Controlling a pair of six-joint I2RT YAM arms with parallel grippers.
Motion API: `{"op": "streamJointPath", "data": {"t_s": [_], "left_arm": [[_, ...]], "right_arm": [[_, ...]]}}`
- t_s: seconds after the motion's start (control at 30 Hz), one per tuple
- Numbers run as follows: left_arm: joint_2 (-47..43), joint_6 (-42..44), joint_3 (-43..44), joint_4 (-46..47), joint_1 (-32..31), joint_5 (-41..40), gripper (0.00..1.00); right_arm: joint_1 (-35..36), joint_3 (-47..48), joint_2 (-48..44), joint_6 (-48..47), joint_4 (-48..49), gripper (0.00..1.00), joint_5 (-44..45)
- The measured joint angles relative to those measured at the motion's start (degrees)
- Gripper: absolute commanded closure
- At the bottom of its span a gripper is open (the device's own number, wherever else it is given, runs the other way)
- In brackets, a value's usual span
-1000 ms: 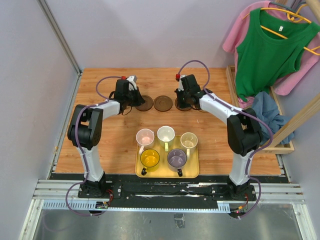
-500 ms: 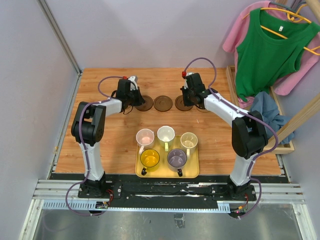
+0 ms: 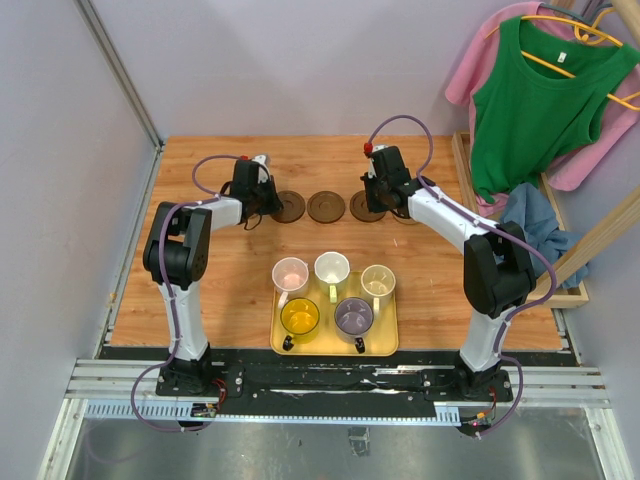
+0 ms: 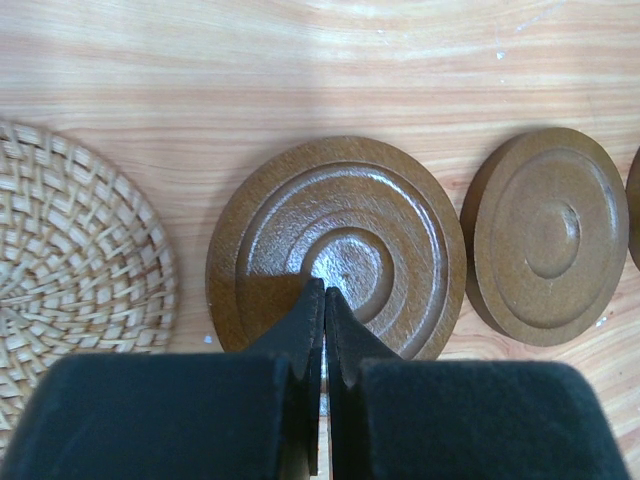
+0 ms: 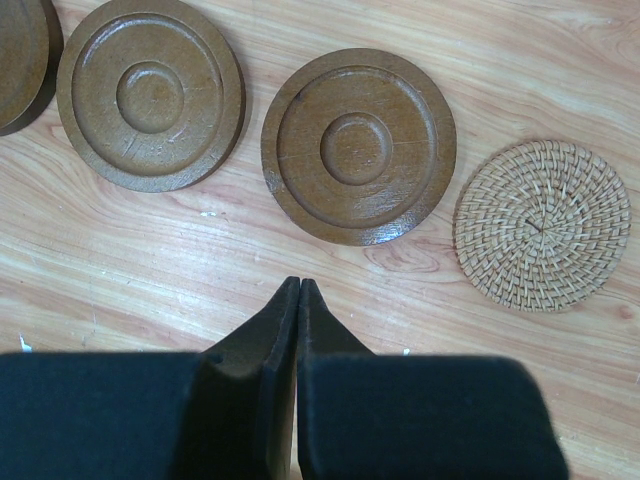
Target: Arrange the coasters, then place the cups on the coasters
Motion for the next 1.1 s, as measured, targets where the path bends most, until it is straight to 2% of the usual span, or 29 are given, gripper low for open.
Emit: {"op": "streamJointPath", "data": {"t_s": [0.4,0.67,0.77,0.83,0.93,0.97,1.1], "left_arm": [[0.0,0.1,0.4,-0.7,0.7,-1.0,0.99],[-0.3,1.2,0.5,1.5,0.7,2.2,0.95],[-2.2,1.3,0.4,2.6,0.7,3.5,0.94],[-4.2,1.3,0.4,3.2,0.7,4.2,0.94],[-9.3,1.3,-0.9,5.0,0.7,5.0,0.91],[-11.0,1.3,-1.6,5.4,0.7,5.2,0.90],[-18.6,1.0,-6.5,7.2,0.7,5.5,0.82]], "right_arm": [[0.0,0.0,0.0,0.0,0.0,0.99,-0.2],[0.0,0.0,0.0,-0.1,0.0,0.98,-0.1],[0.0,0.0,0.0,-0.4,0.0,0.95,0.4],[0.0,-0.1,-0.3,-0.5,0.1,0.86,1.0],[0.0,-1.6,-2.1,-1.1,0.2,0.61,2.2],[0.0,-2.2,-3.1,-1.2,0.2,0.50,2.6],[0.0,-5.9,-8.9,-1.4,0.2,0.20,4.4]]}}
